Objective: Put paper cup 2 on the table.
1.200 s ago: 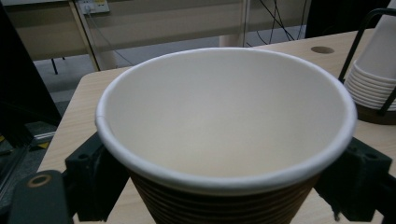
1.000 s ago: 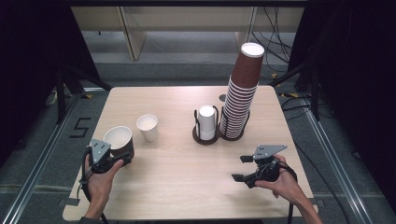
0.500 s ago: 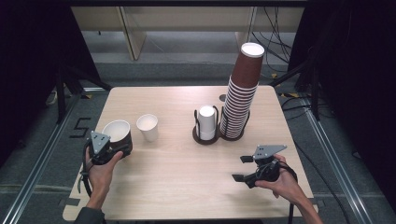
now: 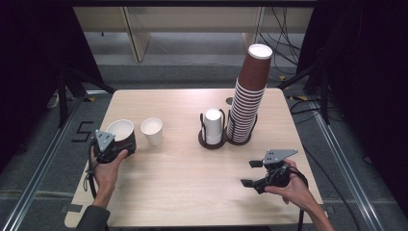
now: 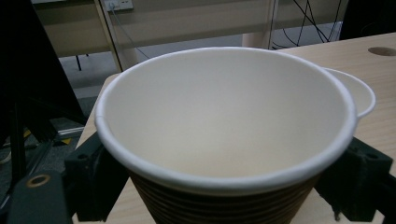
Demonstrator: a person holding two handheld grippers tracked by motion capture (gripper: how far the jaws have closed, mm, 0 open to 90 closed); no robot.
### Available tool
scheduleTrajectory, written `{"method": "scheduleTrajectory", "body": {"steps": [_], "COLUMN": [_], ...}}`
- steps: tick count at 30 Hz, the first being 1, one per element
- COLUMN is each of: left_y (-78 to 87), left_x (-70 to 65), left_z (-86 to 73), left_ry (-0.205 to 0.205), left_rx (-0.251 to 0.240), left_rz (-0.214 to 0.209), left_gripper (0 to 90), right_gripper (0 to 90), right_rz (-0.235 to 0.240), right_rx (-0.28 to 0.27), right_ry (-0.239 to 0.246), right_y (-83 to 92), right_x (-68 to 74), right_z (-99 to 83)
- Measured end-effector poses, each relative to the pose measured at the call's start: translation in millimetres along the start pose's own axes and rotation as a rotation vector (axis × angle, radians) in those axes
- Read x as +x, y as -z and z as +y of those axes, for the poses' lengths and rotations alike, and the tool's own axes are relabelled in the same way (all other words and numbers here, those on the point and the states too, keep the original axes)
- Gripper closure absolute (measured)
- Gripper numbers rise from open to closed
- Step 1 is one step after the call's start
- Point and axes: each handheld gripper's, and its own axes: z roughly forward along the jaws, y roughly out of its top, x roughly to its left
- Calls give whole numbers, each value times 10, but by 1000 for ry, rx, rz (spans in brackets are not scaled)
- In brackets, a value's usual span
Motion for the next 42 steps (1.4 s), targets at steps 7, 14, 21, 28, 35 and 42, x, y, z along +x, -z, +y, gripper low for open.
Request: {"method": "scheduleTrajectory", "body": {"steps": [7, 14, 21, 28, 35, 42], "left_y": [-69, -179, -306, -408, -477, -532], "left_x": [32, 102, 145, 139, 97, 96], "left_z": [106, 99, 66, 70, 23, -82], "left_ry": [-17, -17, -3, 25, 38, 47], "left_rx": [-2, 8, 10, -1, 4, 29], "left_rz": [20, 41, 40, 34, 27, 22], "left_gripper": [132, 131, 130, 128, 126, 119], "right_gripper": [192, 192, 192, 192, 192, 192], "right_rz": [-3, -6, 0, 3, 4, 5], "right_rx": [-3, -4, 2, 11, 5, 7], "right_ry": [1, -3, 5, -16, 3, 5], "right_y": [2, 9, -1, -4, 0, -11], "right_x": [-10, -5, -8, 12, -2, 2], "right_z": [-9, -6, -7, -11, -8, -8]}}
